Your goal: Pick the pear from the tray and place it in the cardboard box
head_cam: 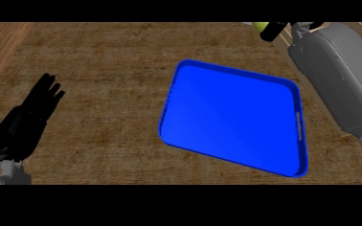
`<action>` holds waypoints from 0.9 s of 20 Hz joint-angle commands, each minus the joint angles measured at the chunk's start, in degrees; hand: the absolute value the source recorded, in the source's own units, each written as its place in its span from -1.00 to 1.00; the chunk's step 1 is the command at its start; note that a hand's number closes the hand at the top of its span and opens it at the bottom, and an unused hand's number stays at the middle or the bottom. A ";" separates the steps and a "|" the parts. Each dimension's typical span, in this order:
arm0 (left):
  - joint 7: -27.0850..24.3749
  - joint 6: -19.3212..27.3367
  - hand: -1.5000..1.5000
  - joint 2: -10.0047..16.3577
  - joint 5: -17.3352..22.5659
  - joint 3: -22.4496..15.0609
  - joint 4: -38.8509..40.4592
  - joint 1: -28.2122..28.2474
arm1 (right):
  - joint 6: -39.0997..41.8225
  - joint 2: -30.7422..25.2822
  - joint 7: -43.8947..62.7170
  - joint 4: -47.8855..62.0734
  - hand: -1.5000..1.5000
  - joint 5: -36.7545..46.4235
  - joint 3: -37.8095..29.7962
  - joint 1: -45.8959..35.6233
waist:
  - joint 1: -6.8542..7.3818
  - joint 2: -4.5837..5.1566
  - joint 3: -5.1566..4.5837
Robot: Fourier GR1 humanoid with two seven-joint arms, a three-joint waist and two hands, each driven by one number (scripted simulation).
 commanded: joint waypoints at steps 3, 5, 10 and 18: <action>1.05 1.37 0.00 -1.48 -0.98 -0.86 -2.21 0.75 | 0.25 -4.92 7.48 -6.11 1.00 3.14 -4.48 -1.62 | 0.00 0.02 0.04; -0.51 -1.23 0.00 0.31 0.13 0.98 1.21 -0.76 | 0.51 -5.93 8.86 -5.57 1.00 5.74 -4.63 -0.86 | 0.17 0.25 0.01; -0.59 0.34 0.00 -1.70 -2.27 -0.61 -1.13 1.15 | 4.50 -9.17 9.15 -6.07 1.00 5.89 -9.38 -2.58 | 0.40 0.26 0.02; 0.01 0.82 0.00 -3.22 -2.91 -1.33 -0.65 -1.06 | -1.69 -13.11 -7.03 5.36 1.00 7.06 -14.87 2.70 | 0.94 0.55 0.05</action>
